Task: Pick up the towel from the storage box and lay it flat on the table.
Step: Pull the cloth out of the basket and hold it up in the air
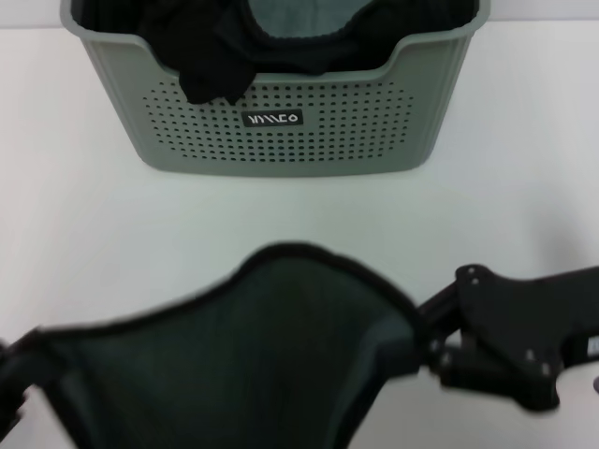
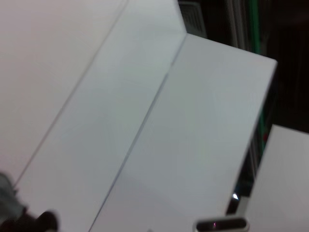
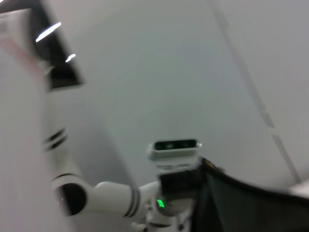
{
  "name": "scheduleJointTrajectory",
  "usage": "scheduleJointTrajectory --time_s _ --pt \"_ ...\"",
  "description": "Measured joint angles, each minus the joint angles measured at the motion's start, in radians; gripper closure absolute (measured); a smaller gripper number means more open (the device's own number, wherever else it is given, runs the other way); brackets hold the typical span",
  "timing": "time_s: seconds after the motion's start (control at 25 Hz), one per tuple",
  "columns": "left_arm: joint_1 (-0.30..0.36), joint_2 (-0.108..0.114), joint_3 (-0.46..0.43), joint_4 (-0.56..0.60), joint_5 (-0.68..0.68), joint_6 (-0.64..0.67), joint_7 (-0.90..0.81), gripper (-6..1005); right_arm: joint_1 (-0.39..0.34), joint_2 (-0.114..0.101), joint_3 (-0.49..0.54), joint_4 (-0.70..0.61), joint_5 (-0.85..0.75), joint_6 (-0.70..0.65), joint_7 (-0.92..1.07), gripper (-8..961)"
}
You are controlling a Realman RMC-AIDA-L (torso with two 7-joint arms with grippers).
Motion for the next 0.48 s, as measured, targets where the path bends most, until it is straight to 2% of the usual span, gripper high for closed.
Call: scheduleJointTrajectory --time_s 0.04,0.16,0.28,0.4,0.48 --pt "-0.054 -0.003 -0.019 -0.084 0.021 0.000 0.011 985 0.024 -0.004 0.018 0.097 -0.009 -0.001 -0.017 943" --pt "-0.246 0.013 -0.045 -0.357 0.081 -0.002 0.043 985 0.091 -0.021 0.068 0.337 -0.034 -0.001 -0.074 943" --pt "-0.391 0.024 -0.038 -0.518 0.145 -0.006 0.090 985 0.136 -0.031 0.099 0.463 -0.068 -0.011 -0.118 943" --pt "-0.477 0.022 -0.036 -0.576 0.191 -0.024 0.115 985 0.151 -0.029 0.138 0.492 -0.125 -0.034 -0.130 943" --pt "-0.501 0.020 -0.036 -0.589 0.204 -0.049 0.117 985 0.152 -0.022 0.182 0.495 -0.173 -0.051 -0.130 942"
